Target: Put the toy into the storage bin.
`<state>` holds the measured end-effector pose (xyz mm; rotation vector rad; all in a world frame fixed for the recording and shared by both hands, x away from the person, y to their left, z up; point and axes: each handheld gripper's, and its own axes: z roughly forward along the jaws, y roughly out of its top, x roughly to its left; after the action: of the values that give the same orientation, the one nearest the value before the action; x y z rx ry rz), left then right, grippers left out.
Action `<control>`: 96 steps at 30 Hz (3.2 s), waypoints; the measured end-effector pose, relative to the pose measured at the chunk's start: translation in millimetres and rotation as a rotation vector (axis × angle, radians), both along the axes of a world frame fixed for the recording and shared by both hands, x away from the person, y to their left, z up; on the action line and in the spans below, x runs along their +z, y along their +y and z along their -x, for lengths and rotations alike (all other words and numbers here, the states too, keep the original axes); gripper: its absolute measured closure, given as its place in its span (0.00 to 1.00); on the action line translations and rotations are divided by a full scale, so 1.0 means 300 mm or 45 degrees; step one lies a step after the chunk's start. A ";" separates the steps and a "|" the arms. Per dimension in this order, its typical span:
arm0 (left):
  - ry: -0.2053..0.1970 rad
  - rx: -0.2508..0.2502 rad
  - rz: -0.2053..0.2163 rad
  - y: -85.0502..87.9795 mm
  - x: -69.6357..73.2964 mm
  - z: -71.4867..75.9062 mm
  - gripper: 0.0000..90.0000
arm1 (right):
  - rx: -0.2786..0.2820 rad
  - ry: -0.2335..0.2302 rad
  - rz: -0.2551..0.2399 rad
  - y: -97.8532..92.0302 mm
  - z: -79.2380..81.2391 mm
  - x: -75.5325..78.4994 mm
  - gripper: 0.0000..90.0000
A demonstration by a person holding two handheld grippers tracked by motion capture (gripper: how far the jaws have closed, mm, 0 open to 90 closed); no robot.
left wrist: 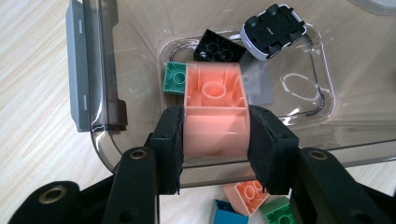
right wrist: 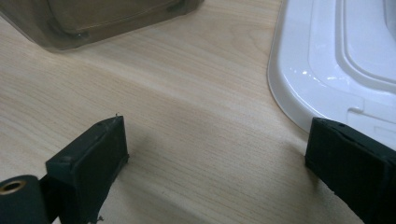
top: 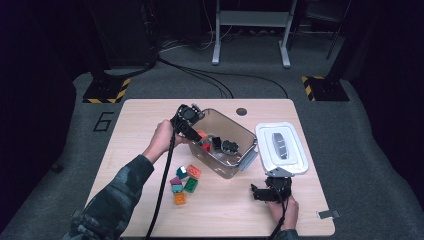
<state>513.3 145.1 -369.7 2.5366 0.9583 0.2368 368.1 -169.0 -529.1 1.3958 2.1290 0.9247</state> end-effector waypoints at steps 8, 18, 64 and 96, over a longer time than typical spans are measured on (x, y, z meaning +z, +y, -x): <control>-0.004 0.001 -0.005 0.002 0.004 0.003 0.63 | -0.001 0.000 0.000 0.000 0.000 0.000 0.05; -0.057 0.017 0.014 0.029 0.035 0.042 0.40 | -0.004 -0.002 -0.002 0.000 0.000 0.000 0.05; -0.122 0.164 0.249 0.358 -0.355 0.345 0.14 | -0.002 -0.001 -0.002 -0.001 0.000 0.000 0.06; -0.114 0.187 0.232 0.342 -0.419 0.340 0.18 | -0.002 -0.001 -0.002 -0.001 0.000 0.000 0.06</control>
<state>411.2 247.7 -495.4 2.2747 1.0809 0.2903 368.0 -169.2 -529.1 1.3972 2.1263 0.9260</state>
